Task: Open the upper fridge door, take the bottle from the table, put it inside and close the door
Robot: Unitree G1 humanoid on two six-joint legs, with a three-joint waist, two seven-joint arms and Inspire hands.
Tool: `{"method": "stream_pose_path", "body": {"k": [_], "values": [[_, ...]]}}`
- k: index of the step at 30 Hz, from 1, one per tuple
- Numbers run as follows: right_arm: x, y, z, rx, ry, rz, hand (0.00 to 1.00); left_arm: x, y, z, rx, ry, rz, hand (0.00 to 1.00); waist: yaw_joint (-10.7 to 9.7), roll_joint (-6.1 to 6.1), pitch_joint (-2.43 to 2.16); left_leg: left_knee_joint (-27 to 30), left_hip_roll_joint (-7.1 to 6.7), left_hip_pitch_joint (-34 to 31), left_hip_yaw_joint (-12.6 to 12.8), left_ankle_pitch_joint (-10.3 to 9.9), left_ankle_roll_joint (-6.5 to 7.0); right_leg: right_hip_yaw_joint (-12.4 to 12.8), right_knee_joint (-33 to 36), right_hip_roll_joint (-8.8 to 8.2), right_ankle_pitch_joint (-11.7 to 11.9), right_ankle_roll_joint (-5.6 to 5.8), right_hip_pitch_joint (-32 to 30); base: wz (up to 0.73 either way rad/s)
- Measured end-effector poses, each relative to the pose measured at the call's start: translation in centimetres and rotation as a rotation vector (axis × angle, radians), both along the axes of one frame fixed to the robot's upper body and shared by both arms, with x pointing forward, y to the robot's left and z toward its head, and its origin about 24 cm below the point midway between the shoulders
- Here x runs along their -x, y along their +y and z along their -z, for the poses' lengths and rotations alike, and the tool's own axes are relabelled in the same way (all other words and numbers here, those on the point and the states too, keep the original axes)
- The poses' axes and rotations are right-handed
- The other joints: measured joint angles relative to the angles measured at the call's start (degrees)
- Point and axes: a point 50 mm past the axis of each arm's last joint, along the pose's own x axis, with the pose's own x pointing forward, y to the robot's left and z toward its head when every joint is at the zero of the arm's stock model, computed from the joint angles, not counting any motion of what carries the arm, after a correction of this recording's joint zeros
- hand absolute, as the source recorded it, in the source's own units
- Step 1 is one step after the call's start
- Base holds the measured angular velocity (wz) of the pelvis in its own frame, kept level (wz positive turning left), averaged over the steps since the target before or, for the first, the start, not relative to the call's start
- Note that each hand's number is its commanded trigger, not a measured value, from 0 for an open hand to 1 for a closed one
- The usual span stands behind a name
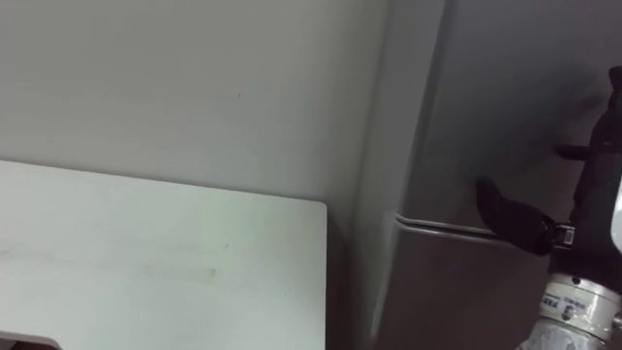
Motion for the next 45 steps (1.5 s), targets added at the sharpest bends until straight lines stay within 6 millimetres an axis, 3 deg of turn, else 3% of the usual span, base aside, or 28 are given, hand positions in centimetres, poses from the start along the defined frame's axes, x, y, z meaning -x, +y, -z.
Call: {"method": "stream_pose_path", "body": {"k": [6,10,14,21,23,25,26,30,35,36,39,43,45], "values": [[0.3,-0.6,-1.0,-0.140,-0.037,-0.032,0.00,0.6,0.0,0.0,0.001,-0.004,-0.012,0.00,-0.49,0.02,-0.12,0.23,-0.45,-0.50,-0.47,-0.05,0.62,0.63,-0.08,-0.14,0.44,0.43,-0.32,0.06],[0.5,-1.3,-1.7,-0.216,-0.068,-0.073,0.00,1.7,0.5,-0.2,-0.008,-0.007,-0.047,0.00,-2.14,0.64,-0.48,-0.17,-0.85,-0.33,-0.93,-0.06,0.99,0.76,-0.03,-0.35,1.09,0.80,-0.20,0.08],[0.8,-2.2,-2.3,-0.227,-0.086,-0.060,0.00,1.9,1.0,-0.4,-0.019,-0.034,-0.094,0.00,-3.31,0.81,-0.48,-0.43,-0.91,-0.60,-0.94,-0.14,1.21,0.54,1.15,-0.64,1.42,0.59,-0.78,0.00],[2.5,-5.7,-3.5,-0.246,-0.142,0.044,0.00,2.1,1.1,-0.6,-0.034,-0.072,-0.104,0.00,-5.12,1.32,-0.47,-0.52,-0.96,-0.49,-1.06,-0.44,1.84,0.67,1.94,-0.92,1.02,1.12,-0.62,0.03],[3.5,-6.9,-3.6,-0.242,-0.160,0.105,0.00,2.3,1.2,-0.6,-0.041,-0.071,-0.114,0.00,-5.66,1.55,-0.27,-1.06,-1.04,0.18,-1.05,-0.56,1.87,0.82,1.94,-0.90,0.87,1.35,-0.20,0.00],[4.0,-7.6,-3.5,-0.244,-0.163,0.140,0.00,2.4,1.5,-0.7,-0.051,-0.081,-0.132,0.00,-6.38,1.12,-0.37,-1.51,-1.11,0.65,-1.03,-0.54,1.86,1.11,2.19,-0.92,0.64,1.66,-0.09,0.00],[4.5,-8.0,-3.3,-0.244,-0.161,0.163,0.00,2.4,1.6,-0.8,-0.063,-0.085,-0.142,0.00,-6.57,1.29,-0.17,-1.68,-1.12,0.88,-0.93,-0.53,1.84,1.79,2.68,-0.88,0.41,1.76,-0.24,-0.04],[5.7,-9.2,-2.9,-0.245,-0.162,0.231,0.00,2.5,1.8,-0.9,-0.098,-0.093,-0.152,0.00,-7.88,0.61,-0.37,-2.08,-1.13,1.15,-0.89,-0.54,1.81,2.36,2.85,-0.82,0.15,1.88,-0.25,0.00],[8.0,-10.6,-2.0,-0.236,-0.147,0.321,0.00,2.4,2.3,-1.1,-0.111,-0.115,-0.191,0.00,-7.84,0.65,-0.43,-2.86,-1.09,1.66,-0.27,-0.65,1.51,3.96,2.64,-0.32,0.03,1.88,-0.79,-0.07],[8.2,-10.6,-1.8,-0.236,-0.141,0.327,0.00,2.5,2.2,-1.1,-0.111,-0.114,-0.195,0.00,-7.80,0.08,-0.34,-3.10,-1.09,1.89,-0.02,-0.61,1.46,4.06,2.63,-0.26,0.03,1.88,-0.79,-0.24],[8.9,-11.1,-1.0,-0.290,-0.135,0.348,0.00,2.7,1.9,-1.0,-0.119,-0.110,-0.201,0.00,-8.36,0.67,-0.22,-3.49,-1.08,2.22,0.39,-0.58,1.41,4.27,2.49,-0.16,0.03,1.88,-0.68,-0.08],[10.5,-12.9,1.7,-0.436,-0.083,0.419,0.00,2.0,1.9,-1.0,-0.136,-0.140,-0.212,0.00,-8.36,0.48,-0.23,-3.48,-1.07,2.16,0.49,-0.89,1.41,4.55,1.48,-0.03,0.10,1.80,-0.17,0.00],[12.1,-13.6,4.4,-0.540,-0.011,0.474,0.00,1.9,1.8,-1.0,-0.130,-0.149,-0.234,0.00,-8.28,0.80,-0.31,-3.49,-1.03,2.21,0.48,-0.97,1.38,4.27,1.52,0.00,0.09,1.81,0.10,0.00]]}}
